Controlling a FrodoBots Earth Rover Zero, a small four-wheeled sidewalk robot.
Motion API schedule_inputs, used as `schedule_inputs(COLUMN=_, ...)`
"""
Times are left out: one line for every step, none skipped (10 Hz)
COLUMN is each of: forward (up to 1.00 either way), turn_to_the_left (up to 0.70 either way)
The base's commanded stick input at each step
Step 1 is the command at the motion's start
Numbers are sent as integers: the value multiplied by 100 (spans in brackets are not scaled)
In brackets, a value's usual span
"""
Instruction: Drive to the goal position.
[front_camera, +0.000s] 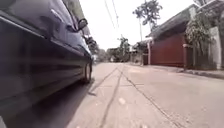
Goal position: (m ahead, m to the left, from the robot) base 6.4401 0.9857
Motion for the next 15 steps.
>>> schedule_inputs(forward=100, turn_to_the_left=0)
schedule_inputs(forward=100, turn_to_the_left=0)
schedule_inputs(forward=100, turn_to_the_left=0)
schedule_inputs(forward=100, turn_to_the_left=0)
schedule_inputs(forward=100, turn_to_the_left=0)
schedule_inputs(forward=100, turn_to_the_left=0)
schedule_inputs(forward=100, turn_to_the_left=0)
schedule_inputs(forward=100, turn_to_the_left=0)
schedule_inputs(forward=100, turn_to_the_left=0)
schedule_inputs(forward=100, turn_to_the_left=0)
schedule_inputs(forward=100, turn_to_the_left=0)
schedule_inputs(forward=100, turn_to_the_left=0)
schedule_inputs(forward=100, turn_to_the_left=0)
schedule_inputs(forward=100, turn_to_the_left=0)
schedule_inputs(forward=100, turn_to_the_left=0)
